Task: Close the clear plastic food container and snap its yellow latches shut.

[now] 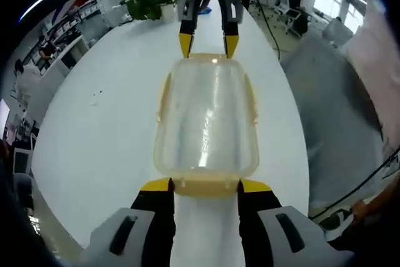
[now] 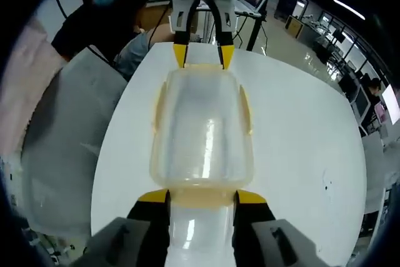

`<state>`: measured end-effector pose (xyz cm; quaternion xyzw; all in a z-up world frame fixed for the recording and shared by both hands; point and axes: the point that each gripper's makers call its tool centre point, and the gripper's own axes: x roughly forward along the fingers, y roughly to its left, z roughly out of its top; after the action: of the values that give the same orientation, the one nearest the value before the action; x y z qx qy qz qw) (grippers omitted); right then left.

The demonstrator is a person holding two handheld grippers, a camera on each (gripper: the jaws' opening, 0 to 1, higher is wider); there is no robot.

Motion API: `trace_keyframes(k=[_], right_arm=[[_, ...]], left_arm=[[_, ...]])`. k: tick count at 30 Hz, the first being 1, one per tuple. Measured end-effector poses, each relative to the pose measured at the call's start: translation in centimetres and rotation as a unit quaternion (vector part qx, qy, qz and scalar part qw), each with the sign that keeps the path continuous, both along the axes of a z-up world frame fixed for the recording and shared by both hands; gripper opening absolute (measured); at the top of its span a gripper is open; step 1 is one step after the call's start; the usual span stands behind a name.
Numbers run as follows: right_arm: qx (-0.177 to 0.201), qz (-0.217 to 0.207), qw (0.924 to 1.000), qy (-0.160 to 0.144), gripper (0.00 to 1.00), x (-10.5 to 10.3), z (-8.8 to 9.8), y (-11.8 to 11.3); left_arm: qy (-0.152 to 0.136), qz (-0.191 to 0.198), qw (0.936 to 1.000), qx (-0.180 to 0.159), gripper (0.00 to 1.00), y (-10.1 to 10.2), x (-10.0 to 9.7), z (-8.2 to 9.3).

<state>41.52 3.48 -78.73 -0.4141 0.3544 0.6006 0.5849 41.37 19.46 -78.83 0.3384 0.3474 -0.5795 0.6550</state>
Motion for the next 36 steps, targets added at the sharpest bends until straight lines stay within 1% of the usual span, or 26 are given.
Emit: trace_keyframes(k=[6,11,17,26,36], right_arm=[[-0.01,-0.01,0.9999,-0.001,0.36,0.6,0.4,-3.2],[-0.024,-0.018,0.9996,-0.002,0.36,1.1,0.3,-5.4],[-0.028,-0.023,0.9993,0.004,0.36,0.9,0.3,-7.1],[-0.035,-0.029,0.999,0.003,0.36,1.0,0.4,-8.8],[-0.056,-0.033,0.9979,0.005,0.36,0.7,-0.3,-10.9]], left_arm=[[0.0,-0.009,0.9999,-0.006,0.37,-3.0,0.9,0.3],[-0.002,-0.015,0.9999,-0.002,0.37,-5.4,1.5,0.1],[0.006,-0.02,0.9998,-0.004,0.37,-7.0,1.5,0.2],[0.003,-0.025,0.9997,-0.001,0.37,-8.8,1.6,0.2],[0.015,-0.027,0.9995,-0.008,0.37,-10.8,1.4,-0.6]])
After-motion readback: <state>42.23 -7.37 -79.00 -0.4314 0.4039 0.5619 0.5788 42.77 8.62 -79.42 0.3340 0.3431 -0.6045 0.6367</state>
